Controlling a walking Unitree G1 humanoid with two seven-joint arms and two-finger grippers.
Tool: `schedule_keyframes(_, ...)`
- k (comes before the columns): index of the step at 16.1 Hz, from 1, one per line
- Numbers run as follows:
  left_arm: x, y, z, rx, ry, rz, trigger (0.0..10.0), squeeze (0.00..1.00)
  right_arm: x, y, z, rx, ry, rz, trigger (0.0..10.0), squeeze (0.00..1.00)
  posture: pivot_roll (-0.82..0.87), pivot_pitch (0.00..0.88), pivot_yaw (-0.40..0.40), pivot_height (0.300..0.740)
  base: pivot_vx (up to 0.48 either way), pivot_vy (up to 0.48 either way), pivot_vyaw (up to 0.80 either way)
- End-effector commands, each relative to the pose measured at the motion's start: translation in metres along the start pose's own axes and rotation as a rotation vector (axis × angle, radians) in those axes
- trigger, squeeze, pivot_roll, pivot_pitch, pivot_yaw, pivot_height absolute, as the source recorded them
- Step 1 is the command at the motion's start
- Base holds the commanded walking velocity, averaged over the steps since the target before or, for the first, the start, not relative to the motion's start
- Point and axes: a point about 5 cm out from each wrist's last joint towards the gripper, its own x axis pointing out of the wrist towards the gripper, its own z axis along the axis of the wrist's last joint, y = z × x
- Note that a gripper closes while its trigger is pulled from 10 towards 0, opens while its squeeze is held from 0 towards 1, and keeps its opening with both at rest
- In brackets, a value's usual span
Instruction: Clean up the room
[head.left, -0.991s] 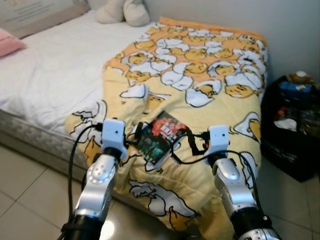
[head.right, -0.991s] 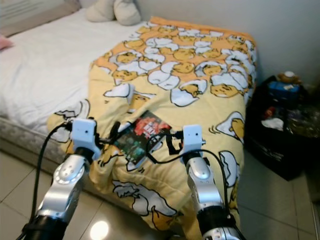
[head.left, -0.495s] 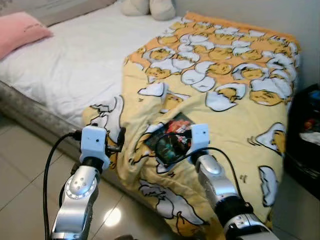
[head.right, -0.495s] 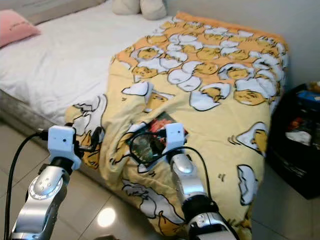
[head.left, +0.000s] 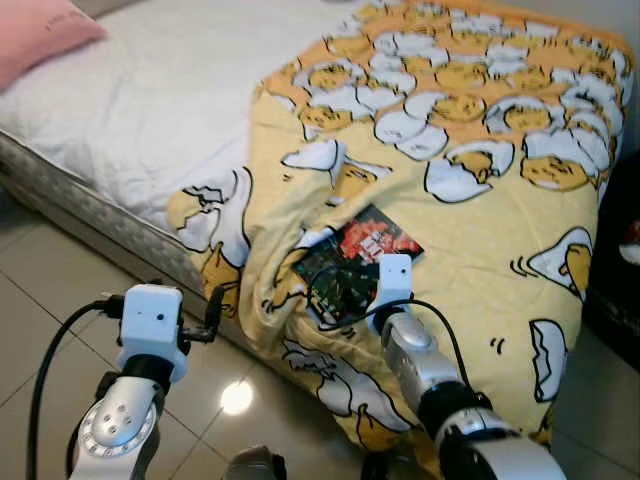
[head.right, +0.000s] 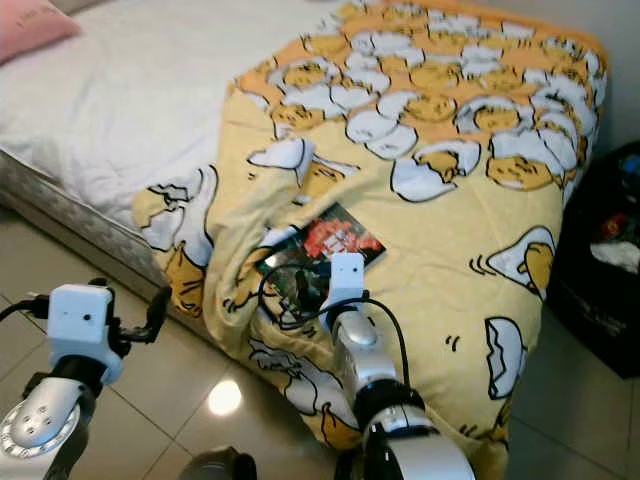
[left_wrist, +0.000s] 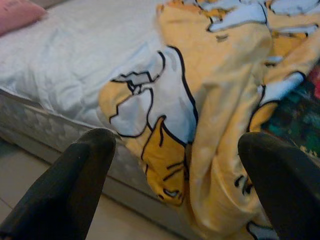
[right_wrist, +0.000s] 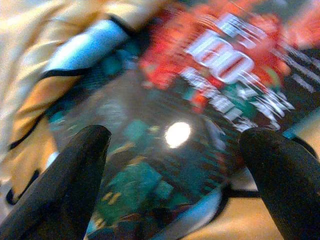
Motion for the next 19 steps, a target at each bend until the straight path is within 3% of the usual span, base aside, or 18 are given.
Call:
schedule_keyframes(1,-0.004,0.001,0.002,0.003,0.012,-0.004,10.0,0.0,0.001,0.002,-0.002,0.065,0.016,-0.019,10.0,0.0,0.28,0.187,0.027,0.74,0.0,0.0,0.0)
schedule_keyframes(7,-0.01,0.0,0.002,-0.027,0.035,-0.021,10.0,0.0,0.002,0.01,-0.008,0.207,0.065,-0.032,10.0,0.0,0.29,0.19,0.02,0.74,0.0,0.0,0.0)
schedule_keyframes(8,-0.01,-0.002,0.002,-0.029,0.046,-0.028,10.0,0.0,0.003,0.006,-0.009,0.31,0.085,-0.072,10.0,0.0,0.28,0.191,0.023,0.74,0.0,0.0,0.0)
schedule_keyframes(11,-0.008,-0.002,0.002,-0.03,0.048,-0.034,10.0,0.0,0.005,0.006,-0.003,0.31,0.059,-0.066,10.0,0.0,0.27,0.189,0.02,0.74,0.0,0.0,0.0)
schedule_keyframes(14,-0.006,-0.005,0.001,-0.034,0.051,-0.04,10.0,0.0,0.006,0.003,0.003,0.261,0.025,-0.068,10.0,0.0,0.26,0.187,0.016,0.74,0.0,0.0,0.0)
schedule_keyframes(15,-0.005,-0.006,0.001,-0.036,0.053,-0.041,10.0,0.0,0.006,0.002,0.006,0.205,0.005,-0.067,10.0,0.0,0.25,0.187,0.014,0.74,0.0,0.0,0.0)
schedule_keyframes(17,-0.003,-0.009,-0.001,-0.04,0.054,-0.044,10.0,0.0,0.005,0.004,0.014,-0.014,-0.067,-0.055,10.0,0.0,0.25,0.176,0.01,0.74,0.0,0.0,0.0)
schedule_keyframes(19,0.001,-0.014,0.0,-0.042,0.04,-0.053,10.0,0.0,0.003,0.005,0.015,-0.123,-0.108,-0.049,10.0,0.0,0.24,0.154,-0.001,0.74,0.0,0.0,0.0)
